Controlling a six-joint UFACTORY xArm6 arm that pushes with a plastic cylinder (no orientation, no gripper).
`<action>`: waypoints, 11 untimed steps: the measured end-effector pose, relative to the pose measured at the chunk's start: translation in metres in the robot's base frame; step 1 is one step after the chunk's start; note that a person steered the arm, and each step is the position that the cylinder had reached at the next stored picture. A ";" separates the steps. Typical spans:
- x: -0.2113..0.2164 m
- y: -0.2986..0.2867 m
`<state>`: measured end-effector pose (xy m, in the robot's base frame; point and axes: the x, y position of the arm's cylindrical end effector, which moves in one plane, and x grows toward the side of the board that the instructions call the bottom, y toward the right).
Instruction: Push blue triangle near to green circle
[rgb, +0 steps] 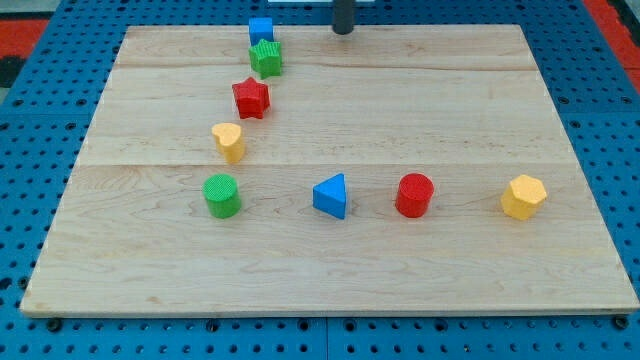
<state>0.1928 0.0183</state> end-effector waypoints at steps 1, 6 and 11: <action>0.000 -0.032; 0.158 -0.106; 0.252 0.064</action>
<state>0.4443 0.0821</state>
